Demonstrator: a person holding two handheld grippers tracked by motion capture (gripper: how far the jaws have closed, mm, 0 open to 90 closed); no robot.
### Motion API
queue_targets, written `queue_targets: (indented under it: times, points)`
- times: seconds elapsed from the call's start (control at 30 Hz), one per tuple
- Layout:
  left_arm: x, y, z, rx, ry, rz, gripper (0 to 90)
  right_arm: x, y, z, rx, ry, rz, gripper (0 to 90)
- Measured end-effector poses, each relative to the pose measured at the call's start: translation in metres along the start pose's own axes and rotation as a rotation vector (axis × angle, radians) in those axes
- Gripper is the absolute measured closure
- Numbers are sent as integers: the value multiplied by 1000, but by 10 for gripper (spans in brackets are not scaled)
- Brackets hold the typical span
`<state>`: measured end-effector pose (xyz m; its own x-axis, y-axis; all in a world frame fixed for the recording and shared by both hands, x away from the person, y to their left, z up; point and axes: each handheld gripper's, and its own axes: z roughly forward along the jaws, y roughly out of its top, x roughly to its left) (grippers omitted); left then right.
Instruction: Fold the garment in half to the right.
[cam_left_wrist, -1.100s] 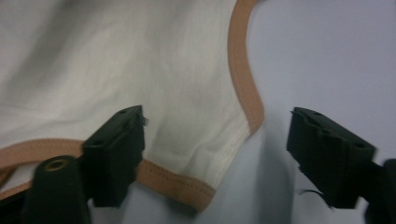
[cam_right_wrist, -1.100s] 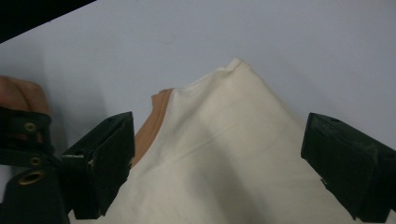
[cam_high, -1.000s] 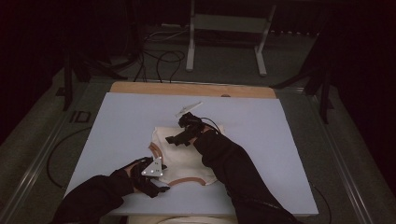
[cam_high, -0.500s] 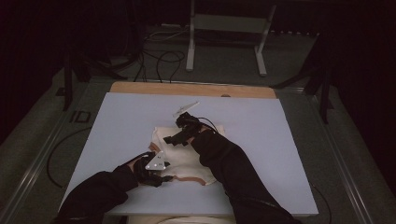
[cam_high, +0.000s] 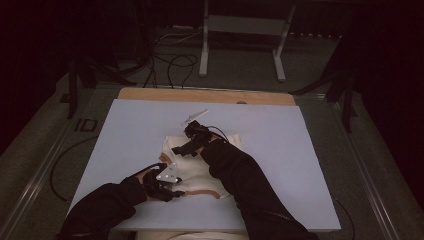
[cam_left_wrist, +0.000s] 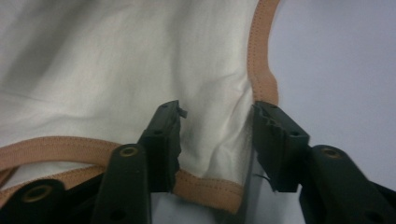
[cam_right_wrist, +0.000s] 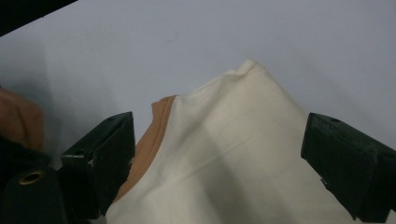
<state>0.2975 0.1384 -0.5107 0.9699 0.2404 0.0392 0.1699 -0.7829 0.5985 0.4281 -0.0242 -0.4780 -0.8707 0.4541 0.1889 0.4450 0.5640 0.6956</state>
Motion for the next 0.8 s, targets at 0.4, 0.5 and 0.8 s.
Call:
queue_targets:
  times: [0.4,0.5,0.8]
  points:
    - [3,3,3,-27,33,-16,870,-4,5,14,12,3,17,98]
    - [0,3,3,-25,48,-10,880,-5,8,18,12,6,18,99]
    - [-3,1,3,-42,70,-23,887,-11,22,35,27,-27,20,124]
